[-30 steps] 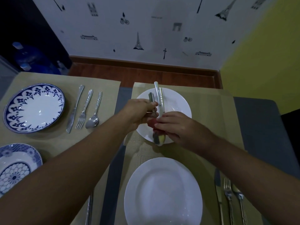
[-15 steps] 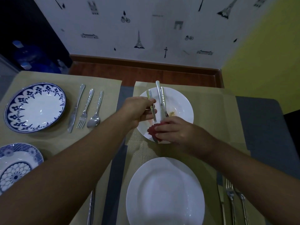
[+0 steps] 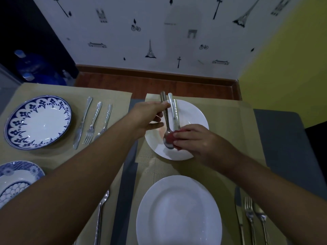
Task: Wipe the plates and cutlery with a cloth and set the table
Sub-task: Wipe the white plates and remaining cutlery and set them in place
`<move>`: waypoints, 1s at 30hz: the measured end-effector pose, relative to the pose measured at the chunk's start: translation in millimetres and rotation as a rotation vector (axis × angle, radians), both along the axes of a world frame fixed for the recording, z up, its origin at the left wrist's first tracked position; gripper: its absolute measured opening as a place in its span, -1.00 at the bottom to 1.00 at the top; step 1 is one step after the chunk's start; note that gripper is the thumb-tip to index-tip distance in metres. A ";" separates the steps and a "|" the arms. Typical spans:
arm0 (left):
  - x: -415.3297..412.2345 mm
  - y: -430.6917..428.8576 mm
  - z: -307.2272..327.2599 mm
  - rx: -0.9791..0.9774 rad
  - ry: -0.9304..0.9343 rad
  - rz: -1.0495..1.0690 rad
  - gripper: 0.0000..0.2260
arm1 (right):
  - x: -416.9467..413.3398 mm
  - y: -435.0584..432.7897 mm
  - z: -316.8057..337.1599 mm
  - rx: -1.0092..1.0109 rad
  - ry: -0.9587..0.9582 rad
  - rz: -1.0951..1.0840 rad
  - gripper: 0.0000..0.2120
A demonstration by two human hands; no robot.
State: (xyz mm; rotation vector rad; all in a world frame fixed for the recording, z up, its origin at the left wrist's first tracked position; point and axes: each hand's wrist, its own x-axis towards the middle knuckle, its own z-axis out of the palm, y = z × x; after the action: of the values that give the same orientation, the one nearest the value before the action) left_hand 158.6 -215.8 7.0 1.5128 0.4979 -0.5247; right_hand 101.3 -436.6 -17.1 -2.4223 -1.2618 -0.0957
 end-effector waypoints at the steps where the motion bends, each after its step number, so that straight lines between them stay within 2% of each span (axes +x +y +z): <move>1: 0.7 2.6 5.8 0.020 -0.015 -0.033 -0.79 | 1.0 -1.0 1.7 0.001 -0.010 -0.007 -0.67; 3: 0.1 5.0 16.2 -0.042 -0.010 -0.061 -0.81 | 2.6 -3.0 5.7 0.010 -0.029 -0.016 -0.69; 6: -4.3 3.3 21.1 -0.178 0.033 -0.053 -0.67 | 3.4 -6.5 11.1 0.044 -0.071 -0.025 -0.75; 7: -6.4 1.9 19.2 -0.164 0.027 -0.055 -0.68 | 3.2 -7.8 12.7 0.050 -0.086 -0.030 -0.77; 11: -18.4 -3.1 2.7 0.064 -0.046 -0.077 -0.91 | 3.9 -17.4 12.3 0.075 -0.102 -0.087 -0.78; 14: -28.7 -6.8 -5.1 0.087 -0.011 -0.054 -0.85 | 3.6 -20.5 14.4 0.063 -0.086 -0.169 -0.73; 19: -48.2 -16.2 -13.1 0.166 0.076 -0.221 -0.63 | 3.8 -10.7 21.0 0.135 -0.129 -0.202 -0.68; 24: -76.2 -22.6 -13.7 0.084 0.069 -0.283 -0.87 | 4.7 0.4 9.1 -0.025 -0.105 -0.132 -0.68; 26: -86.8 -23.6 -15.3 0.069 0.067 -0.282 -0.87 | 11.0 0.9 3.9 -0.085 -0.103 -0.124 -0.70; 30: -94.9 -23.2 -16.7 0.038 0.062 -0.223 -0.87 | 17.5 3.9 3.6 -0.020 -0.101 -0.213 -0.74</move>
State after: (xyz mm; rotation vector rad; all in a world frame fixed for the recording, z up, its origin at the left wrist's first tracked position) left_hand 63.8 -238.9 -9.7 1.6018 0.3908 -0.7406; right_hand 118.8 -432.8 -13.5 -2.5908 -1.0454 -0.2700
